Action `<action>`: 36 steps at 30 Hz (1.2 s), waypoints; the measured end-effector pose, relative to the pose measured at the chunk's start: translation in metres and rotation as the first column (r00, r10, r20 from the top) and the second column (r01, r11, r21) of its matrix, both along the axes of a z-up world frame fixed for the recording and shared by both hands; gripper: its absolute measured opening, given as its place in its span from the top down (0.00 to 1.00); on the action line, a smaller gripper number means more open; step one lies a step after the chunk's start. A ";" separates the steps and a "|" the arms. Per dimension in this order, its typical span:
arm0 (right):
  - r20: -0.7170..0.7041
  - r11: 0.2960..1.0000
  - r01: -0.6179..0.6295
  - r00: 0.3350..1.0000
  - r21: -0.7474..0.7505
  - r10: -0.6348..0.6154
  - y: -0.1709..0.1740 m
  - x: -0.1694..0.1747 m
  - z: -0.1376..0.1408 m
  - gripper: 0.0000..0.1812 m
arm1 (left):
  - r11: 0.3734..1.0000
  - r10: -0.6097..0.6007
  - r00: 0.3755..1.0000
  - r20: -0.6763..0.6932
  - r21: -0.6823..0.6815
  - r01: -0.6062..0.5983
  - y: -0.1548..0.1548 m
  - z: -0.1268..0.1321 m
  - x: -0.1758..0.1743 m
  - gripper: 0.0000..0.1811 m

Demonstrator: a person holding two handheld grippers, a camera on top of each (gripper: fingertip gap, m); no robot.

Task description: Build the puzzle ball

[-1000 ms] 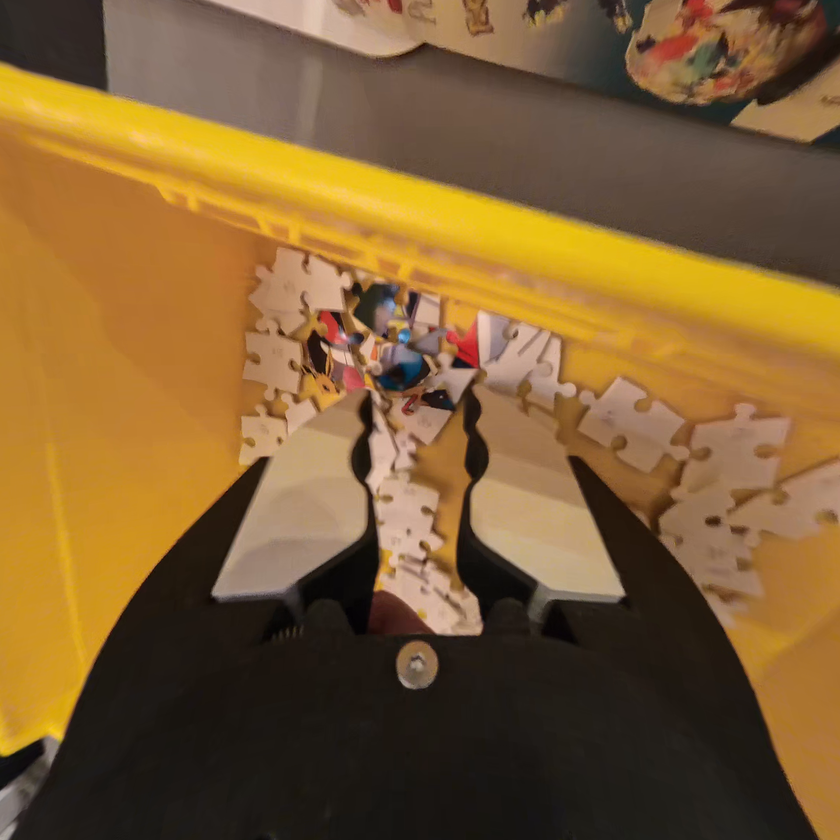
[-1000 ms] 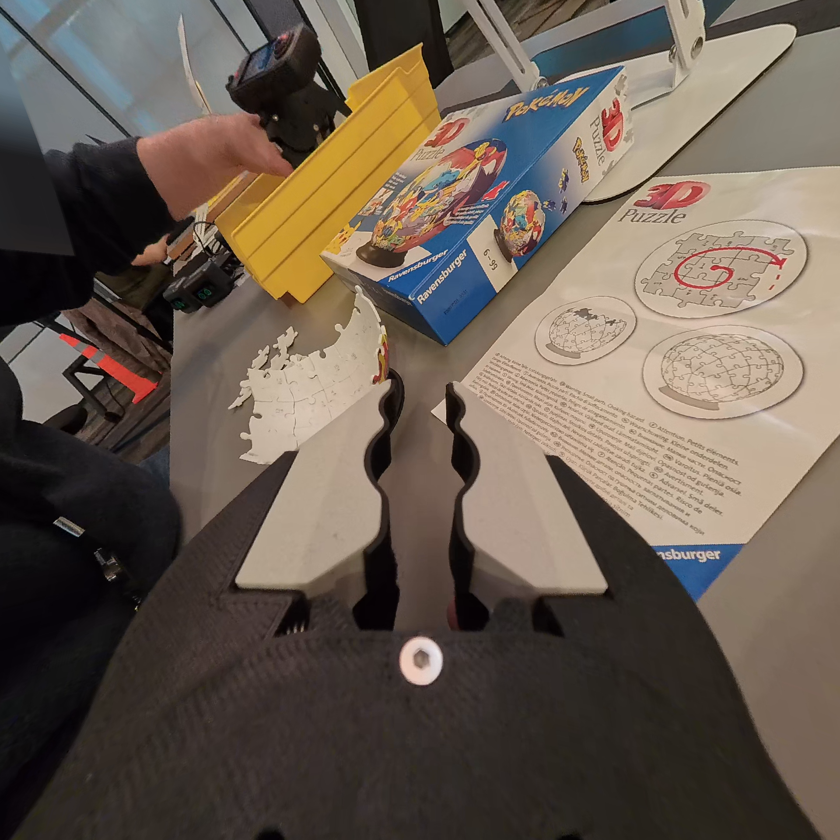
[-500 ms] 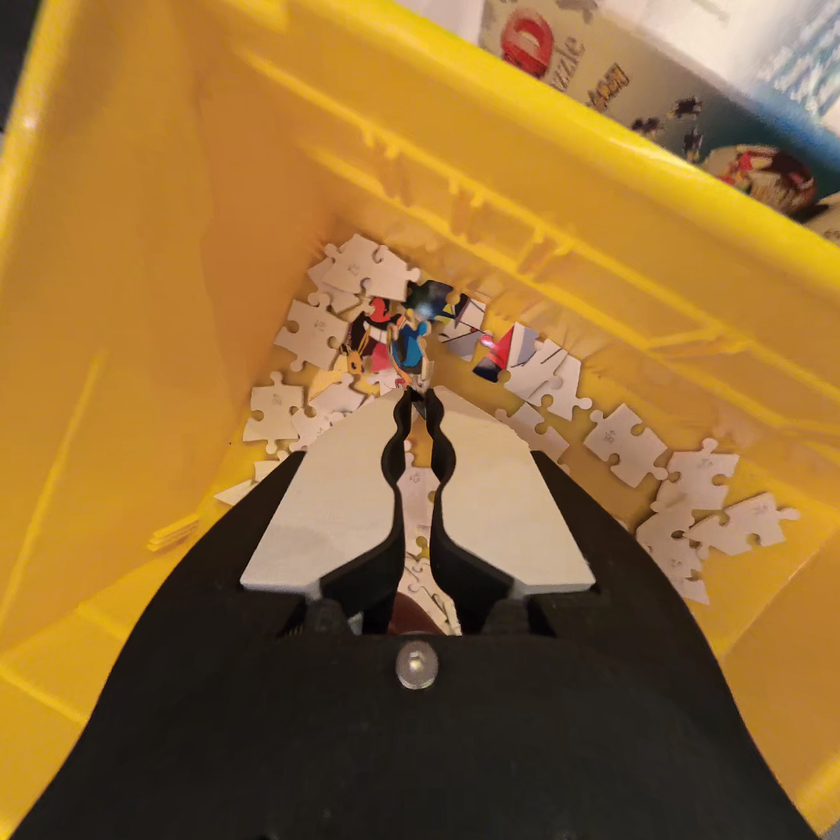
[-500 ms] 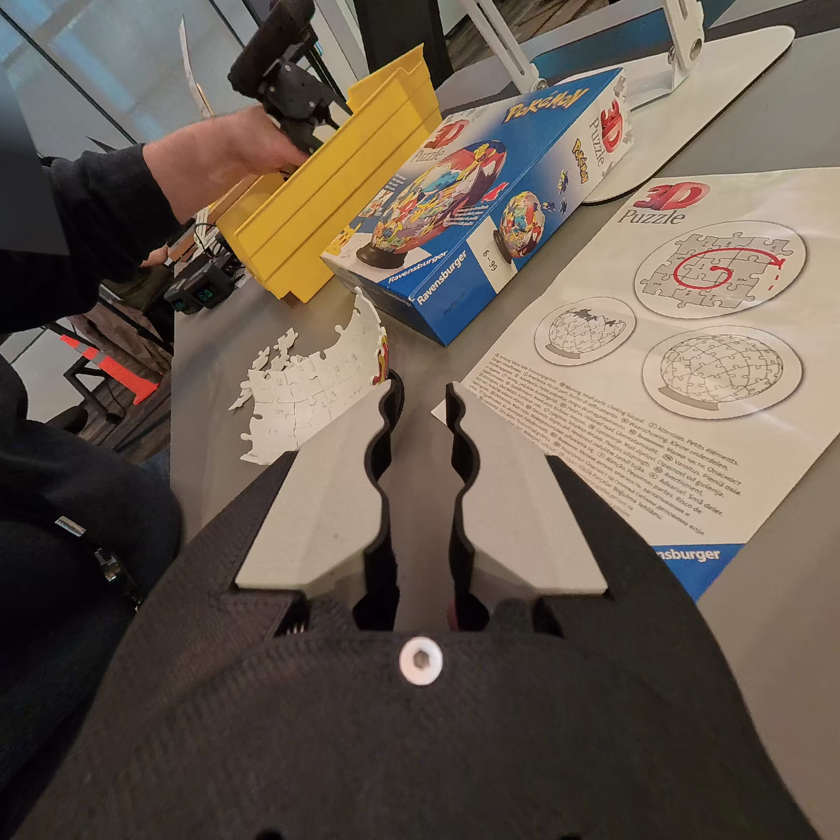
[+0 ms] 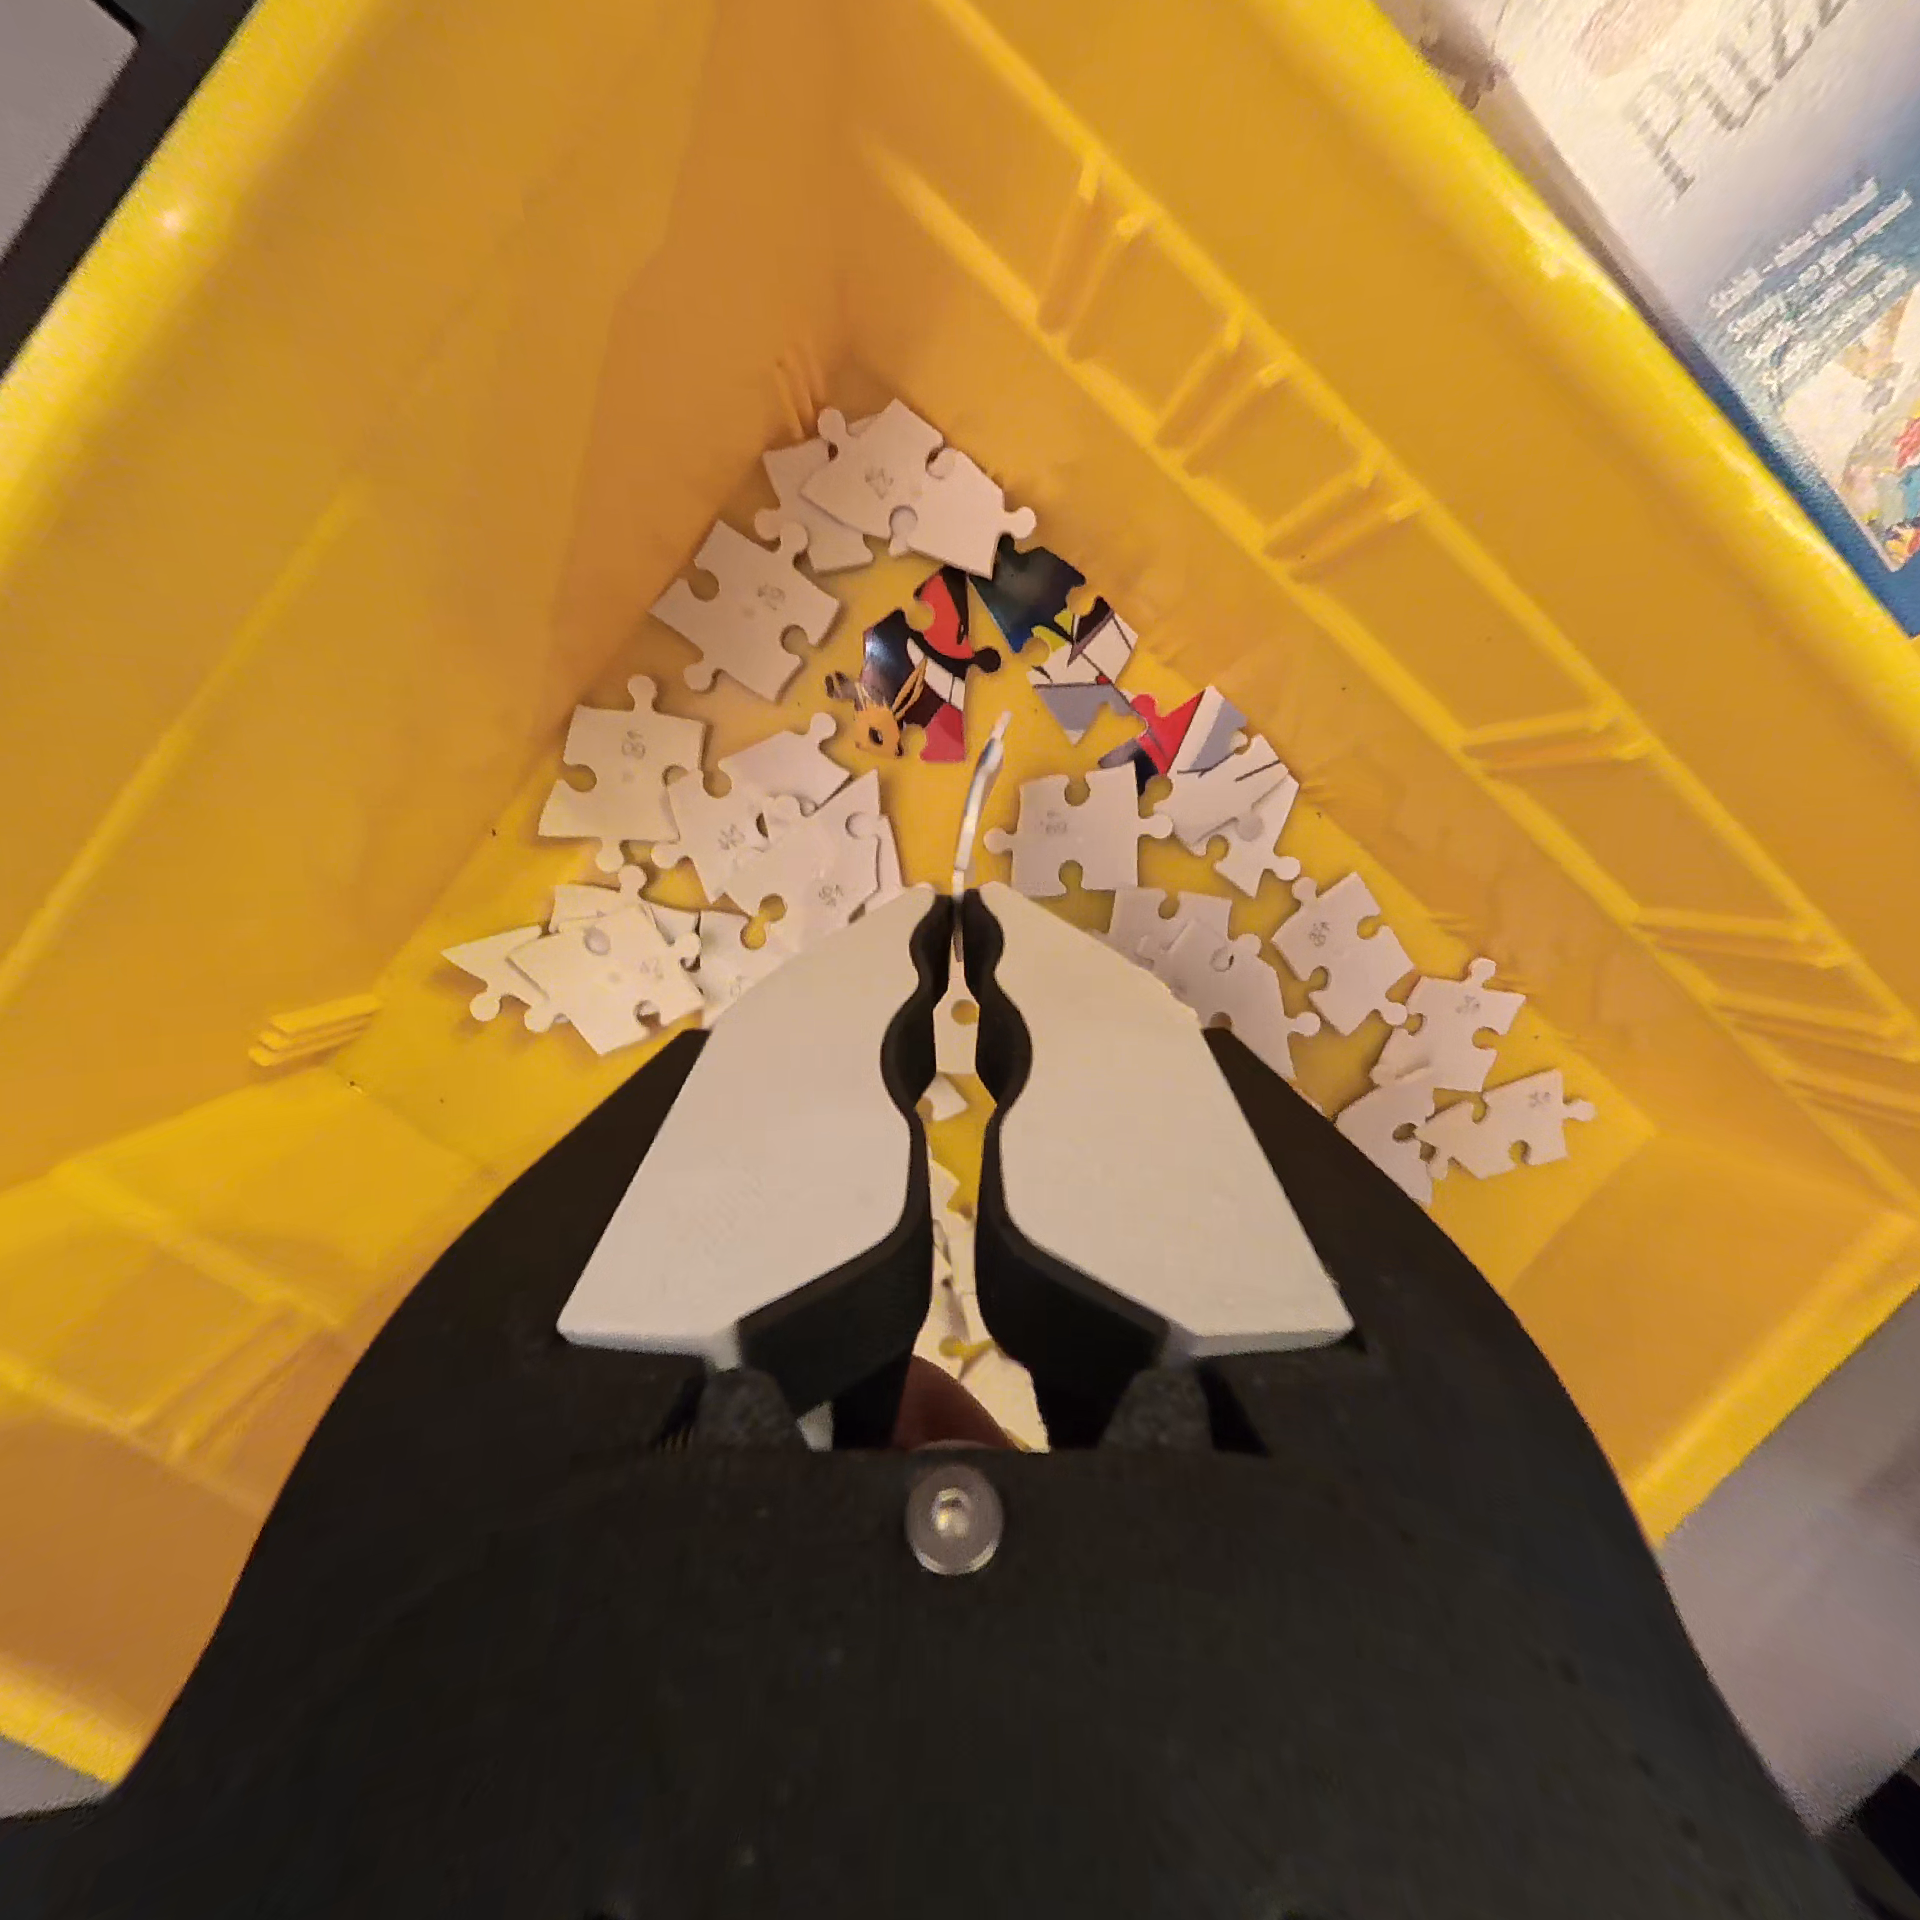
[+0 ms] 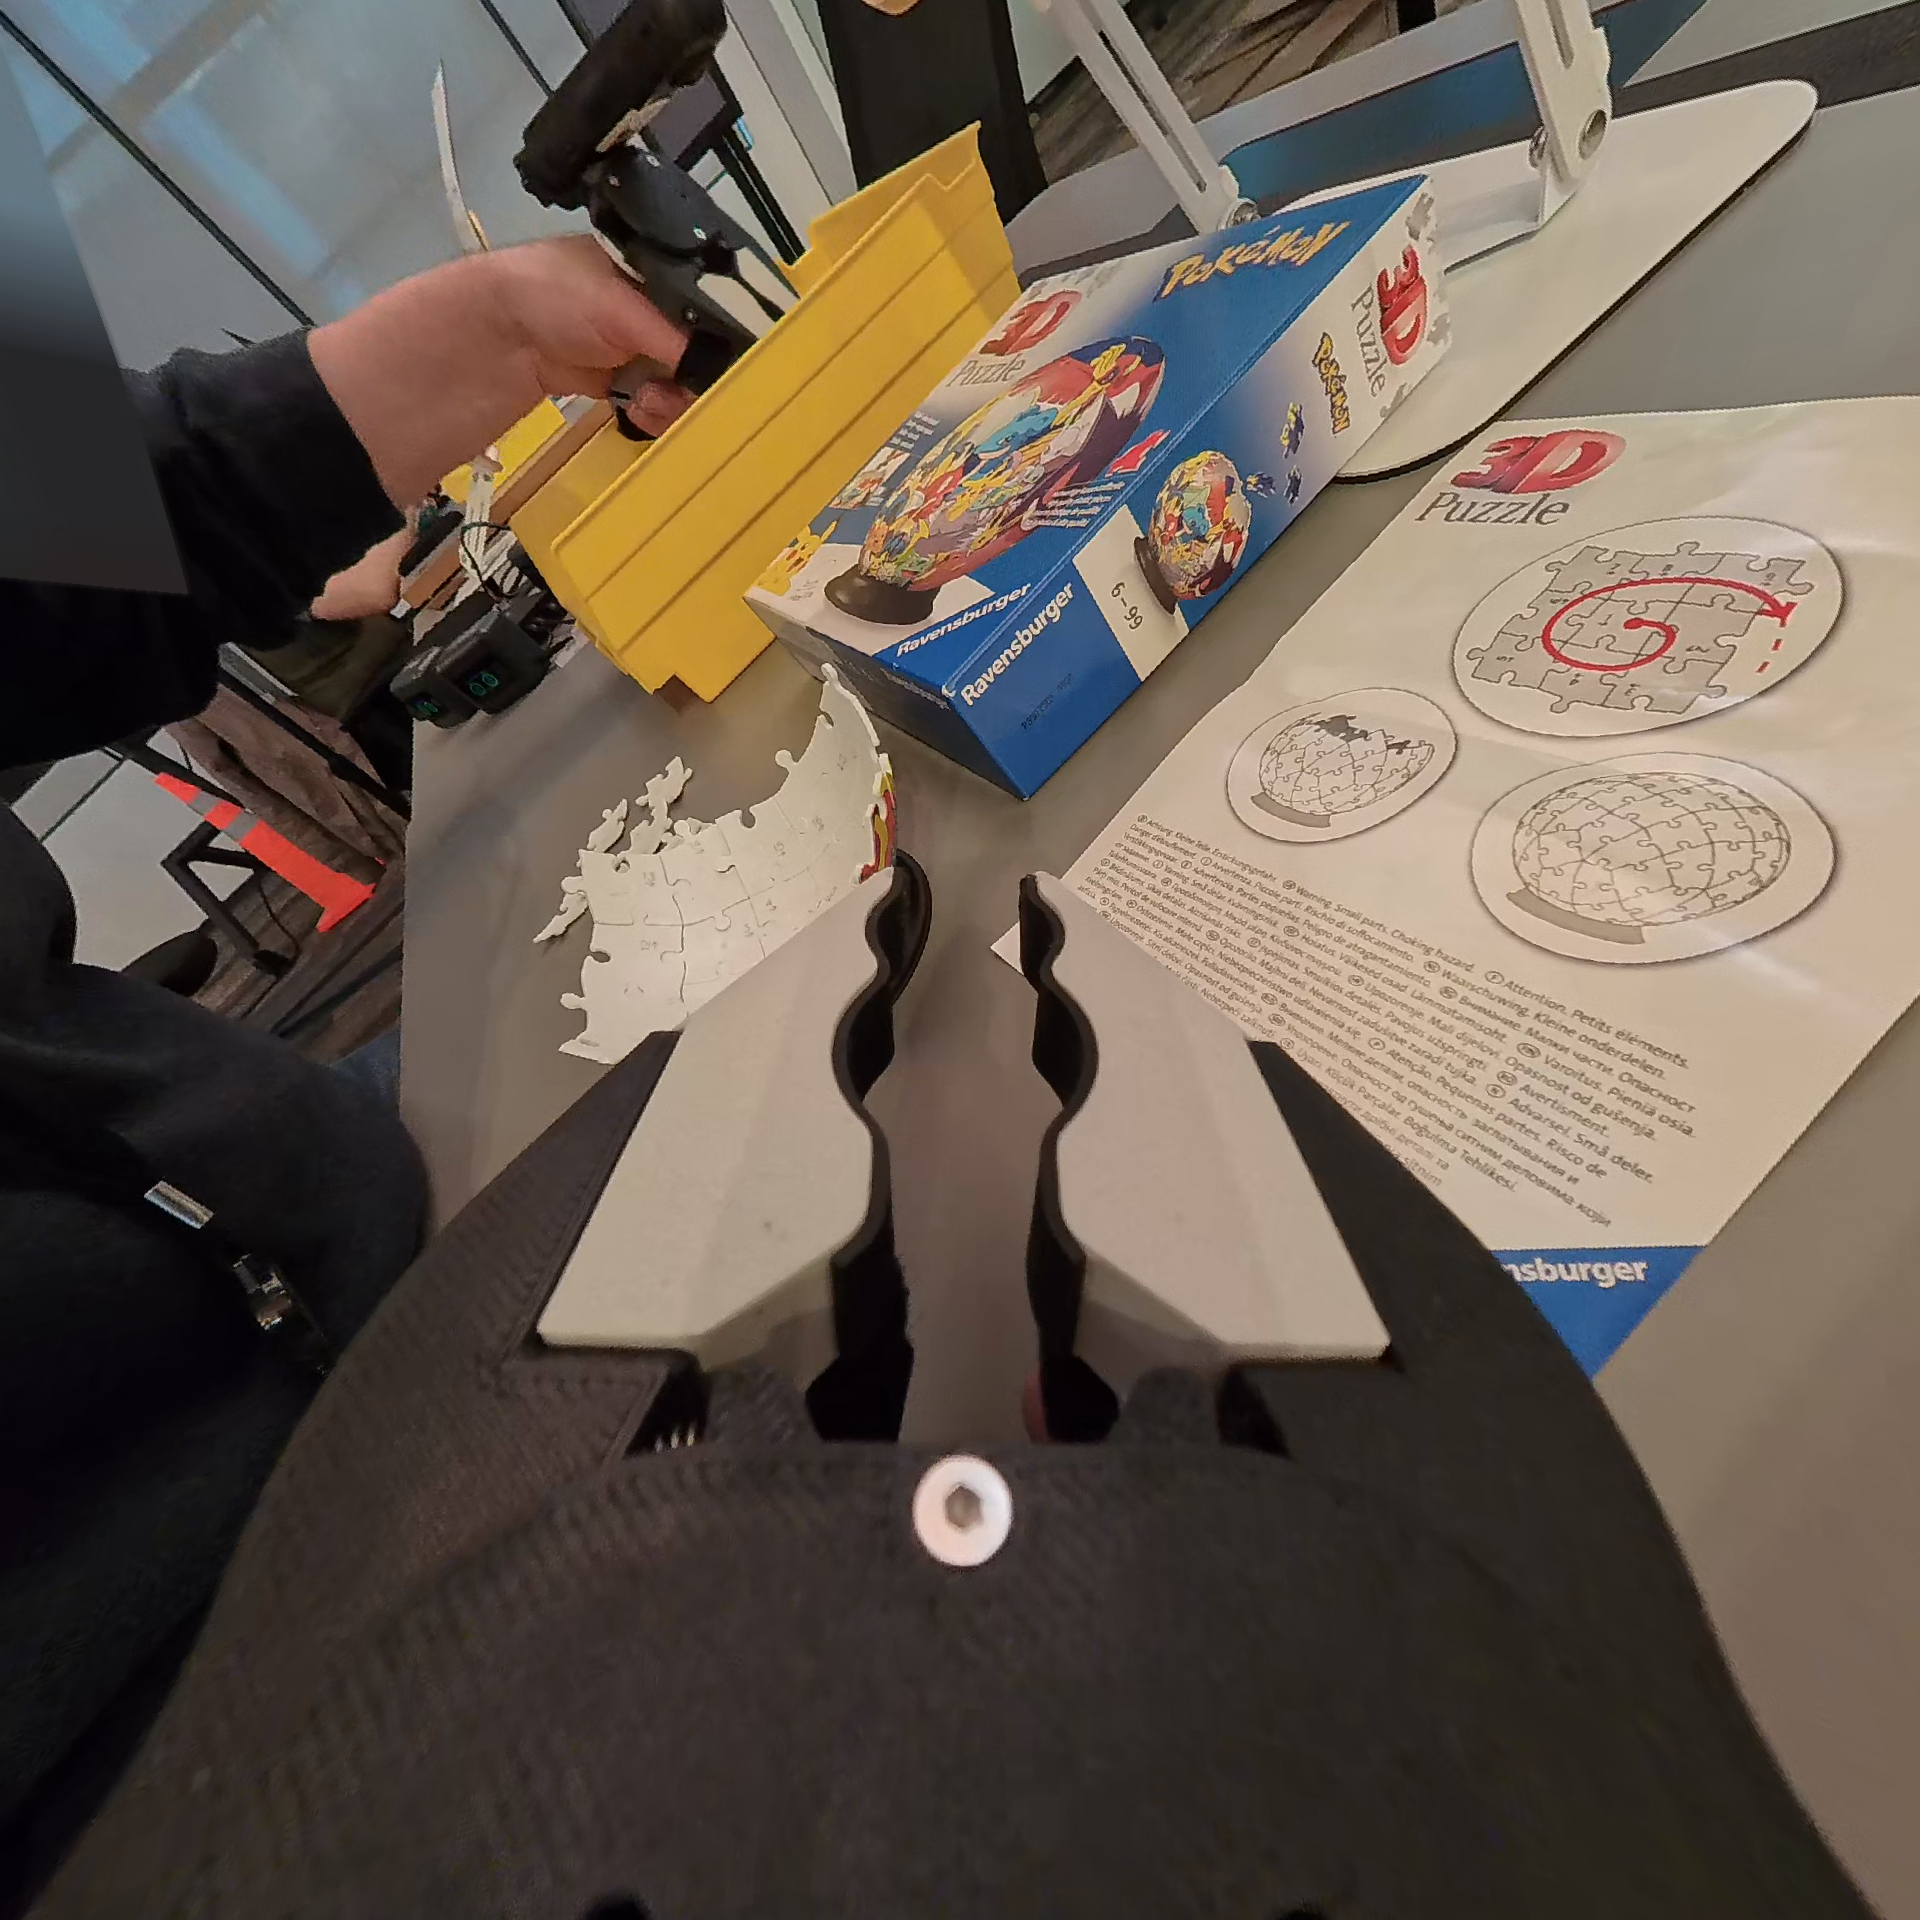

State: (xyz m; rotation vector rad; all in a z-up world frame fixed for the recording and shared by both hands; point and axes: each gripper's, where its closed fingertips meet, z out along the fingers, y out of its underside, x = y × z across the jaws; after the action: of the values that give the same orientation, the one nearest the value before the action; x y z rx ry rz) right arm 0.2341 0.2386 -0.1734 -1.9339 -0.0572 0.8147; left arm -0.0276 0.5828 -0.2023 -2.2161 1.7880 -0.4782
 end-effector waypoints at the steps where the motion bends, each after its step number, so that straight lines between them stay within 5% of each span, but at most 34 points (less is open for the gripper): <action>1: 0.000 1.000 0.000 1.000 0.000 0.000 0.000 0.000 0.000 0.89 | 1.000 0.009 1.000 -0.008 -0.013 -0.010 -0.001 0.000 -0.002 0.99; 7: 0.000 1.000 -0.001 1.000 0.001 0.001 0.000 0.000 0.000 0.89 | 0.996 0.000 0.991 -0.137 -0.089 -0.012 -0.013 -0.007 -0.022 0.99; 15: 0.002 1.000 -0.001 1.000 -0.004 0.001 0.000 0.000 -0.001 0.89 | 0.989 0.014 0.963 -0.271 0.144 0.026 0.017 -0.011 -0.035 0.88; 21: 0.004 1.000 -0.001 1.000 -0.010 0.001 0.001 0.000 -0.002 0.89 | 0.953 -0.126 0.983 -0.132 0.259 0.157 0.018 -0.002 0.007 0.87; 25: 0.006 1.000 0.000 1.000 -0.012 0.000 0.001 0.000 -0.002 0.89 | 0.913 -0.242 0.951 -0.192 0.287 0.291 0.012 -0.021 0.021 0.81; 36: 0.004 1.000 0.000 1.000 -0.010 0.000 0.000 0.000 -0.002 0.89 | 0.922 -0.225 0.965 -0.133 0.292 0.255 0.019 -0.032 0.038 0.92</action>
State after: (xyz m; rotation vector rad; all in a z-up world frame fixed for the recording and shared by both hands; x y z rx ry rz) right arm 0.2340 0.2390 -0.1749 -1.9444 -0.0555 0.8129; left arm 0.0103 0.6021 -0.2338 -1.8479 2.0389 -0.1240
